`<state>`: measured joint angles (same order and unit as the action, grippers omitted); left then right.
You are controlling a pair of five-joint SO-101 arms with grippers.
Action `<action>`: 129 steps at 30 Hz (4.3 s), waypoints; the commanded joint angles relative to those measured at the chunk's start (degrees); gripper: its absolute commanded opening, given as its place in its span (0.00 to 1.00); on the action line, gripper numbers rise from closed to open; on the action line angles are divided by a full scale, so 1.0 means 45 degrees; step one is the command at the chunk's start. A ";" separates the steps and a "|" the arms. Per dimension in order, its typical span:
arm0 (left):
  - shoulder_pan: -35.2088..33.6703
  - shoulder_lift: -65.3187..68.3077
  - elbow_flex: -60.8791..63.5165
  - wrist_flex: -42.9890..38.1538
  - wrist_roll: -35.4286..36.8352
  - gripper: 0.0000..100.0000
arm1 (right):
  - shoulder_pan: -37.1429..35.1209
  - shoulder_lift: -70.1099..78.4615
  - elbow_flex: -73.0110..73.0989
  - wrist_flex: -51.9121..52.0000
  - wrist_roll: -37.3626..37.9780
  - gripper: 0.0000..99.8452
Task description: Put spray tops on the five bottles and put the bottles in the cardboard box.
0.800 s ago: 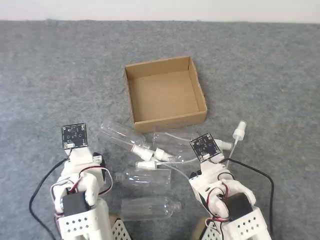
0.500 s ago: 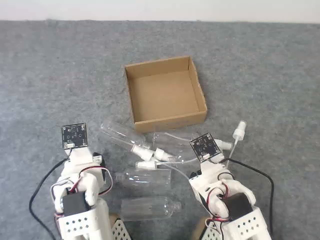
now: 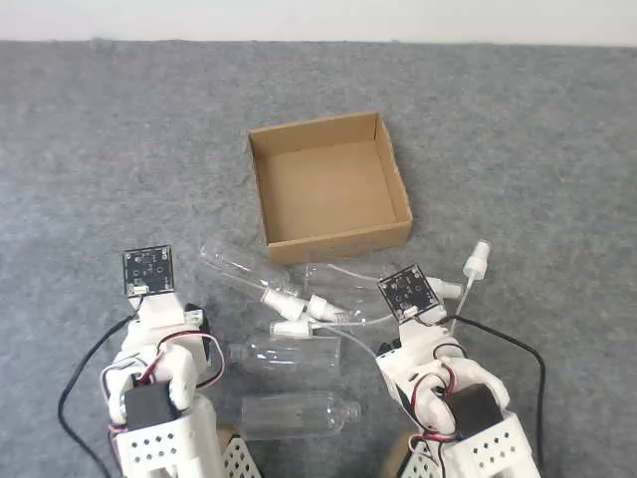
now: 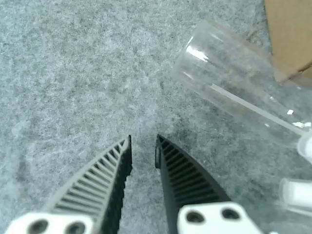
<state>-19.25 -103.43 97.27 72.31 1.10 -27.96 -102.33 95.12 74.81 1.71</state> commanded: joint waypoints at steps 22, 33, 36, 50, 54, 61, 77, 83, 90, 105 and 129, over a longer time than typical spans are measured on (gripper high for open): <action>-0.0039 -0.0176 -0.0166 0.0000 -0.0039 0.07 | 0.0147 -0.0361 0.0293 0.0049 -0.0117 0.01; -0.0039 -0.0176 -0.0166 0.0000 -0.0039 0.07 | 0.0147 -0.0361 0.0293 0.0049 -0.0117 0.01; -0.0039 -0.0176 -0.0166 0.0000 -0.0039 0.07 | 0.0147 -0.0361 0.0293 0.0049 -0.0117 0.01; -0.0039 -0.0176 -0.0166 0.0000 -0.0039 0.07 | 0.0147 -0.0361 0.0293 0.0049 -0.0117 0.01; -0.0039 -0.0176 -0.0166 0.0000 -0.0039 0.07 | 0.0147 -0.0361 0.0293 0.0049 -0.0117 0.01; -0.0039 -0.0176 -0.0166 0.0000 -0.0039 0.07 | 0.0147 -0.0361 0.0293 0.0049 -0.0117 0.01; -0.0039 -0.0176 -0.0166 0.0000 -0.0039 0.07 | 0.0147 -0.0361 0.0293 0.0049 -0.0117 0.01; -0.0039 -0.0176 -0.0166 0.0000 -0.0039 0.07 | 0.0147 -0.0361 0.0293 0.0049 -0.0117 0.01; -0.0039 -0.0176 -0.0166 0.0000 -0.0039 0.07 | 0.0147 -0.0361 0.0293 0.0049 -0.0117 0.01; -0.0039 -0.0176 -0.0166 0.0000 -0.0039 0.07 | 0.0088 -0.0361 0.0293 0.0049 -0.0117 0.01; -0.0039 -0.0176 -0.0166 0.0000 -0.0039 0.07 | 0.0186 -0.0361 -0.2403 0.0264 -0.0098 0.01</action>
<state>-19.25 -103.43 97.27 72.31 1.10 -27.87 -102.59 90.02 76.22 1.71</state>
